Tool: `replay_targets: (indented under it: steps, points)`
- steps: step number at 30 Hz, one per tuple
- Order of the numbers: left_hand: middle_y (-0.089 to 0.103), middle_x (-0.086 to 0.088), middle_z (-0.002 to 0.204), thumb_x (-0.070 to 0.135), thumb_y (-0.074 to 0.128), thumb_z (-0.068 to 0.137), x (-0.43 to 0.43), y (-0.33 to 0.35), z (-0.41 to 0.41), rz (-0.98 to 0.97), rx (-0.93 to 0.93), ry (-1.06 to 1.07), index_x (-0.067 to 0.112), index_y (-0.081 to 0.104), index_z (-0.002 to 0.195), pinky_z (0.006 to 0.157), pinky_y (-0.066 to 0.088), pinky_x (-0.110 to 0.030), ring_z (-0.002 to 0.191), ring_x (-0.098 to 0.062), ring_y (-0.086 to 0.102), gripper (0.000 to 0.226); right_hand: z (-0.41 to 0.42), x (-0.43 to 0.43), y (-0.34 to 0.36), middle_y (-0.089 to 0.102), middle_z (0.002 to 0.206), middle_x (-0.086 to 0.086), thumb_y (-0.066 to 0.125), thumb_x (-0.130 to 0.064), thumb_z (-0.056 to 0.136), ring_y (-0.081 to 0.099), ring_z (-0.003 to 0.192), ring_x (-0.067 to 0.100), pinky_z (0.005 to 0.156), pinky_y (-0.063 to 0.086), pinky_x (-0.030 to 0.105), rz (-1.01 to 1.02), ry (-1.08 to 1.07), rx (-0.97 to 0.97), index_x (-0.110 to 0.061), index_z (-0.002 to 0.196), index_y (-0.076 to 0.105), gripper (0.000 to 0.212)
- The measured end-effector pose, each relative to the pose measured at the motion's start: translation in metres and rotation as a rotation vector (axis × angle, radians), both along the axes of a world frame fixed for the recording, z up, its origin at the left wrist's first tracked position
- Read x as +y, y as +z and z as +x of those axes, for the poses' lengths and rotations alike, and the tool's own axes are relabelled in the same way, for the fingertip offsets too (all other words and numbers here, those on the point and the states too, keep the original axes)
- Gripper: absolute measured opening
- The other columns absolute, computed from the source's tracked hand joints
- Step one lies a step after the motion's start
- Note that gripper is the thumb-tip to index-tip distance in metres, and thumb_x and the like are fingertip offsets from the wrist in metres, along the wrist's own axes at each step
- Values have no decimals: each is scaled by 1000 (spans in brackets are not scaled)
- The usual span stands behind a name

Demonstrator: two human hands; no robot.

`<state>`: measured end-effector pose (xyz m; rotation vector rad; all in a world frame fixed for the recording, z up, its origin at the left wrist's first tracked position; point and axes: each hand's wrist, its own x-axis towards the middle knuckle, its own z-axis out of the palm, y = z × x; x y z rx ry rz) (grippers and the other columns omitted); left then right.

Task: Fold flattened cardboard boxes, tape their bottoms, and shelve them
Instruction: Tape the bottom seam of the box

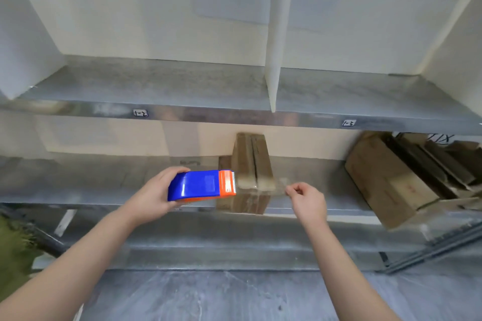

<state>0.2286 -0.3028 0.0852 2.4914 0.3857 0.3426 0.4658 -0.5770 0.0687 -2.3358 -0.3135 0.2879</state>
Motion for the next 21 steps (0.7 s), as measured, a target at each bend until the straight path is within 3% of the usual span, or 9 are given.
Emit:
replay_targets:
  steps: [4, 7, 14, 17, 21]
  points:
    - [44, 29, 123, 21, 82, 73, -8, 1, 6, 12, 62, 34, 50, 38, 116, 96, 35, -16, 112, 3, 46, 68, 24, -5, -11, 70, 82, -4, 58, -39, 87, 65, 80, 23, 68, 47, 29, -68, 64, 91, -25, 78, 68, 19]
    - [49, 17, 125, 23, 82, 73, -8, 4, 11, 27, 82, 48, 49, 36, 119, 99, 34, -18, 114, -2, 47, 69, 32, -2, -23, 72, 85, -4, 61, -40, 83, 68, 81, 25, 77, 55, 34, -30, 120, 164, -27, 73, 68, 19]
    - [50, 10, 128, 28, 83, 72, 3, 0, 30, 34, 181, 84, 27, 44, 135, 100, 35, -24, 117, -9, 47, 74, 51, 14, -35, 72, 84, 2, 65, -27, 78, 68, 76, 23, 80, 58, 39, 13, 114, 317, -20, 74, 73, 11]
    - [50, 8, 128, 28, 83, 72, 9, -5, 34, 33, 246, 84, 27, 43, 136, 98, 35, -24, 117, -11, 48, 76, 55, 19, -47, 72, 86, 5, 69, -22, 78, 64, 69, 17, 74, 60, 36, 42, 84, 420, -16, 76, 72, 7]
    - [50, 7, 127, 28, 81, 74, 14, -8, 42, 49, 293, 57, 27, 42, 136, 94, 35, -22, 113, -10, 48, 74, 51, 28, -54, 71, 90, 4, 67, -19, 85, 62, 75, 13, 60, 55, 29, 112, 76, 482, -18, 77, 69, 8]
